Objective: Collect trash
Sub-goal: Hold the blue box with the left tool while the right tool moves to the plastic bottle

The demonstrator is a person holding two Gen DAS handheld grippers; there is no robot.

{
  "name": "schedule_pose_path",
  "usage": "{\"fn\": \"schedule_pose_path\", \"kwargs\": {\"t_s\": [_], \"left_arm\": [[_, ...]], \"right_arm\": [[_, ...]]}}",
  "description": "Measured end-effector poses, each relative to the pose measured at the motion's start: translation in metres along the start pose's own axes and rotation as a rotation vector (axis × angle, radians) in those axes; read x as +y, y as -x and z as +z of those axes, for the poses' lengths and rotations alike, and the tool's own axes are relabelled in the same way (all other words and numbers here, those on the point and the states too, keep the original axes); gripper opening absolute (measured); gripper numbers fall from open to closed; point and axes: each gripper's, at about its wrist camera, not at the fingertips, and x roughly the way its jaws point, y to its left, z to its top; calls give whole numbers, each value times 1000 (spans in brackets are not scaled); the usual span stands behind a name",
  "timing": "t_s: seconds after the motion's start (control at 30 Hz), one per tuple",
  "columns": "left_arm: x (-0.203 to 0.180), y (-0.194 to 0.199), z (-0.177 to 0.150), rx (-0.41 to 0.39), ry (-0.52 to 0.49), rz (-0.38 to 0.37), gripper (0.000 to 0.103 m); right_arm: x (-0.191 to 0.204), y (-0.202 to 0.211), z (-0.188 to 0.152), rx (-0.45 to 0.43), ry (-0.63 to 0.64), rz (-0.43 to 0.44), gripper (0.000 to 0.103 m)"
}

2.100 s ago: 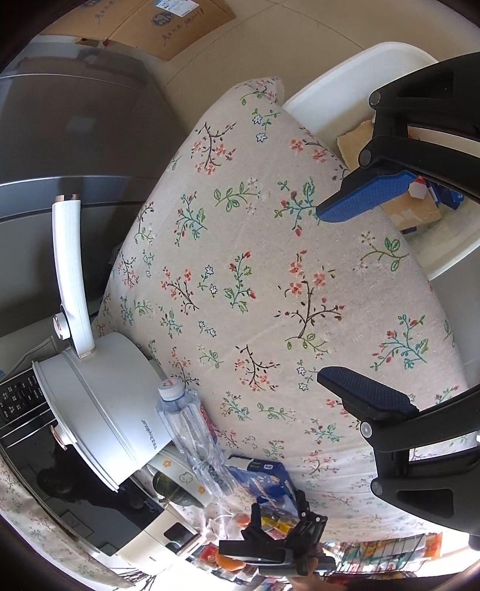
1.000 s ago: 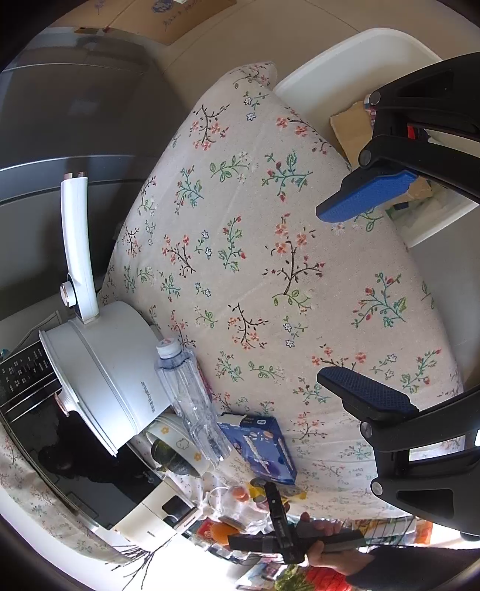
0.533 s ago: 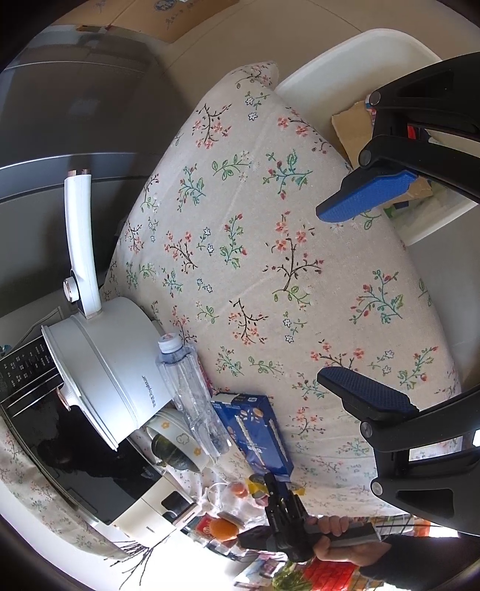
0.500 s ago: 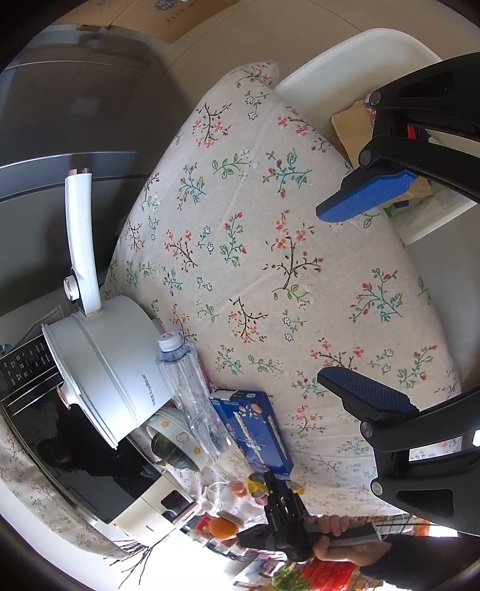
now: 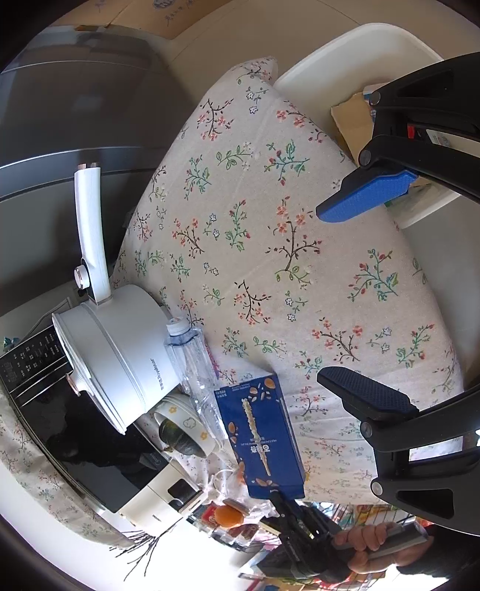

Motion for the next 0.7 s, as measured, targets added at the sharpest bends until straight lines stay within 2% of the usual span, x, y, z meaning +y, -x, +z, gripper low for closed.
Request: {"fn": "schedule_pose_path", "kwargs": {"t_s": [0.1,0.2,0.3,0.4,0.5,0.6,0.7], "left_arm": [[-4,34,-4,-70,-38,49,11],[-8,59,-4,-126,-92,109,11],[-10,79,1,-188,-131,132,11],[-3,91,6,-232,-133,144,11],[5,101,11,-255,-109,140,11],[13,105,16,-276,-92,152,11],[23,103,24,-275,-58,149,11]], "right_arm": [[6,-1,0,2,-6,2,82],[17,-6,3,2,6,-45,82],[41,-15,16,3,54,-50,82],[88,-32,35,-15,231,-74,82],[142,-62,58,23,460,-64,82],[191,-93,72,39,707,-92,82],[225,-128,83,68,888,-128,82]]}}
